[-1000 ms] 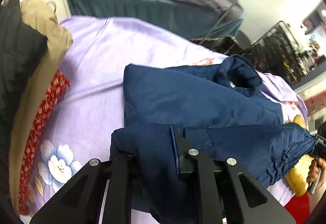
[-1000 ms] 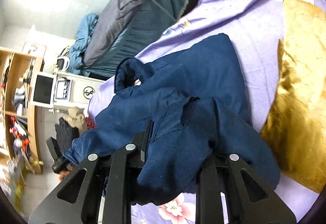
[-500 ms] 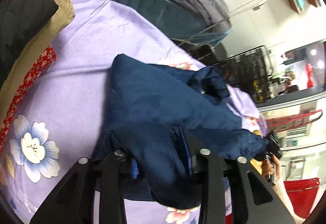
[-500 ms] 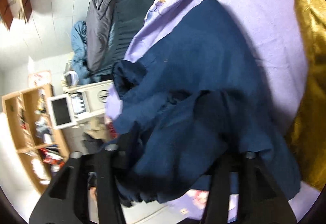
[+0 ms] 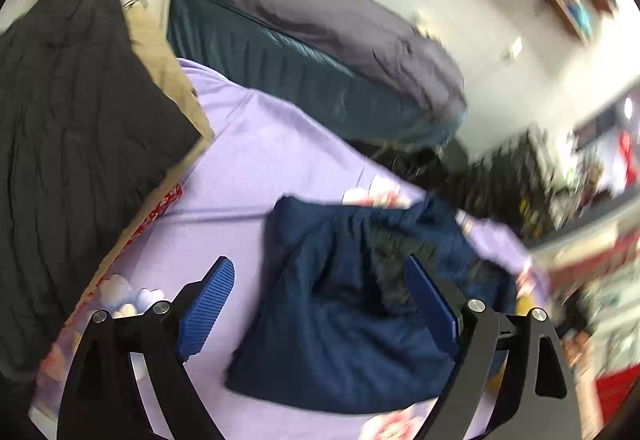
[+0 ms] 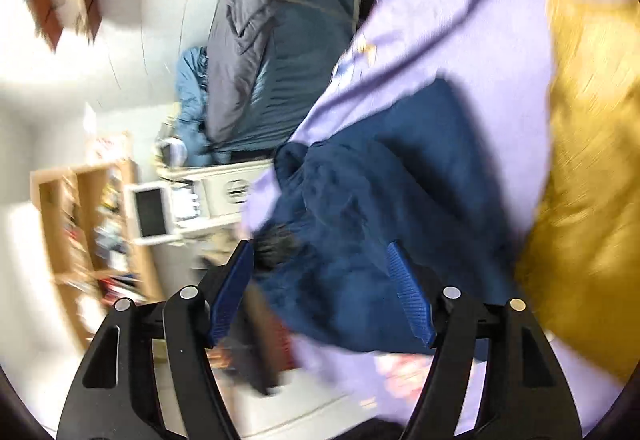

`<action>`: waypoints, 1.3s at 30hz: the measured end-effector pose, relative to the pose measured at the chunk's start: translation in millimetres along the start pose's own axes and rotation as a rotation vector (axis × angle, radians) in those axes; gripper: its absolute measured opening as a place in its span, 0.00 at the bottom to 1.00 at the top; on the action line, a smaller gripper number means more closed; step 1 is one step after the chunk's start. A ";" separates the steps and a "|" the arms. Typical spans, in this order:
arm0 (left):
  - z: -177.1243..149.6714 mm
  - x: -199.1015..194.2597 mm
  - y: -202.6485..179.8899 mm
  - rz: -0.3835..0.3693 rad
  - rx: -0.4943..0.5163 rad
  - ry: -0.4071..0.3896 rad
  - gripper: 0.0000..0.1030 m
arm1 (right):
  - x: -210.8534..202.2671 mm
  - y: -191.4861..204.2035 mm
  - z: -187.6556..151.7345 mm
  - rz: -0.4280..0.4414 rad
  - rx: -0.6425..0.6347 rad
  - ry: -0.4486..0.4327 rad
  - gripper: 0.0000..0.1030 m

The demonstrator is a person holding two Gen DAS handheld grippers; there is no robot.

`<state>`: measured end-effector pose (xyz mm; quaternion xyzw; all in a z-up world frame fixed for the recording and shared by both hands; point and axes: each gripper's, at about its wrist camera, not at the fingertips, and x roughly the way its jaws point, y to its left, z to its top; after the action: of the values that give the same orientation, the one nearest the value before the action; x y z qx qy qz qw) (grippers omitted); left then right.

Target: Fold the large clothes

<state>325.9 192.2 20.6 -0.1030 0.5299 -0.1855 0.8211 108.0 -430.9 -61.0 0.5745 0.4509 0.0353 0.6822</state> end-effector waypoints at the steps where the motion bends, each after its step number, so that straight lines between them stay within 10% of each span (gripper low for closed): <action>1: -4.0 3.8 -3.8 0.019 0.027 0.009 0.83 | -1.8 4.2 -3.5 -0.039 -0.039 -0.021 0.67; 6: -43.3 43.7 -25.4 0.118 0.166 0.081 0.83 | 15.5 27.3 -38.5 -0.390 -0.356 -0.080 0.67; 12: -64.4 87.3 -33.9 0.161 0.242 0.117 0.83 | 57.9 23.9 -61.4 -0.563 -0.597 -0.089 0.67; 19: -62.7 122.1 -64.3 0.180 0.343 0.120 0.81 | 99.4 19.3 -60.7 -0.598 -0.625 -0.063 0.61; 22: -63.4 133.9 -75.7 0.175 0.390 0.157 0.51 | 110.9 20.7 -61.9 -0.690 -0.648 -0.043 0.23; 28: -67.7 133.6 -90.5 0.187 0.479 0.154 0.08 | 83.9 29.0 -71.9 -0.628 -0.676 -0.116 0.14; 39: -17.0 107.9 -82.3 0.171 0.357 0.027 0.10 | 33.7 32.3 -63.0 -0.530 -0.548 -0.278 0.11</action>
<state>334.3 73.1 -46.1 0.0919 0.5061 -0.2076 0.8320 101.8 -353.5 -49.8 0.2345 0.4607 -0.1011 0.8500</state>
